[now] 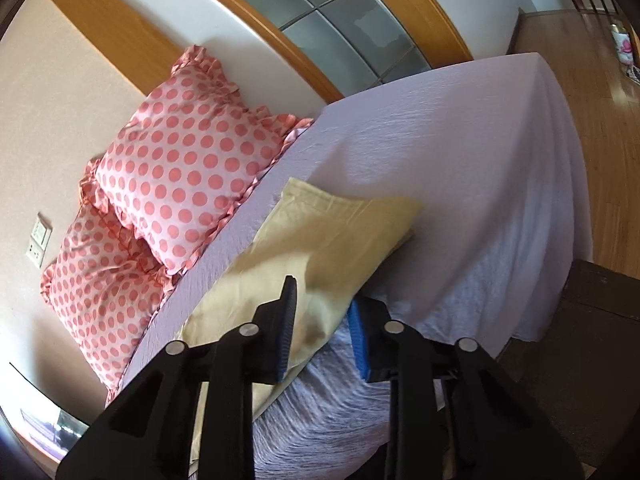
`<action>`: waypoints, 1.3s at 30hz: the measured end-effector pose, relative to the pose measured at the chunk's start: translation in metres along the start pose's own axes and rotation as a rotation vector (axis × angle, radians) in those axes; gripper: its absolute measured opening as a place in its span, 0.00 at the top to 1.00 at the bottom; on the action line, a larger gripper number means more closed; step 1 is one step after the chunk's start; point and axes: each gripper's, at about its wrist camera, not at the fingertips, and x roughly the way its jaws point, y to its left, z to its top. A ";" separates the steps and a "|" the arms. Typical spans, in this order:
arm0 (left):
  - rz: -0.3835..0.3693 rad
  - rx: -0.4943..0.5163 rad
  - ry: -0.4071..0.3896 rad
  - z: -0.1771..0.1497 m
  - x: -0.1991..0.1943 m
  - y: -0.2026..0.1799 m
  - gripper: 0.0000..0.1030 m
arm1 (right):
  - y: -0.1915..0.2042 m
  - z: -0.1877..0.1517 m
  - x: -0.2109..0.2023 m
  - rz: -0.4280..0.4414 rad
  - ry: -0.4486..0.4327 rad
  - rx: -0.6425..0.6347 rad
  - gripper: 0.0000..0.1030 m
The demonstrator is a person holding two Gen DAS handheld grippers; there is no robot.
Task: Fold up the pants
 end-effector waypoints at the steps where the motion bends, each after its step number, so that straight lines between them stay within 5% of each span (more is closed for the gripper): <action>1: 0.005 -0.009 -0.014 0.001 -0.003 0.003 0.64 | 0.002 -0.002 0.006 0.014 0.016 -0.014 0.92; 6: 0.005 -0.045 -0.060 0.004 -0.017 0.020 0.54 | 0.039 0.004 0.008 0.108 -0.028 -0.094 0.95; 11: -0.022 -0.049 -0.055 -0.003 -0.018 0.028 0.48 | 0.155 -0.011 0.014 0.380 0.019 -0.316 0.95; 15: -0.064 -0.020 -0.030 -0.013 -0.015 0.026 0.39 | 0.250 -0.084 0.022 0.641 0.222 -0.518 0.95; 18: -0.112 0.027 -0.007 -0.021 -0.013 0.021 0.33 | 0.295 -0.169 0.028 0.752 0.497 -0.754 0.94; 20: -0.123 0.062 0.008 -0.026 -0.010 0.017 0.27 | 0.305 -0.219 0.026 0.714 0.592 -0.946 0.86; 22: -0.134 0.094 0.018 -0.031 -0.005 0.013 0.24 | 0.300 -0.238 0.022 0.703 0.624 -1.007 0.74; 25: -0.142 0.118 0.037 -0.035 0.006 0.008 0.18 | 0.291 -0.225 0.017 0.710 0.593 -0.959 0.35; 30: -0.160 0.115 0.083 -0.040 0.027 0.001 0.17 | 0.283 -0.197 0.019 0.691 0.542 -0.863 0.33; 39: -0.195 0.025 0.075 -0.021 0.047 -0.002 0.17 | 0.282 -0.212 0.030 0.675 0.595 -0.811 0.33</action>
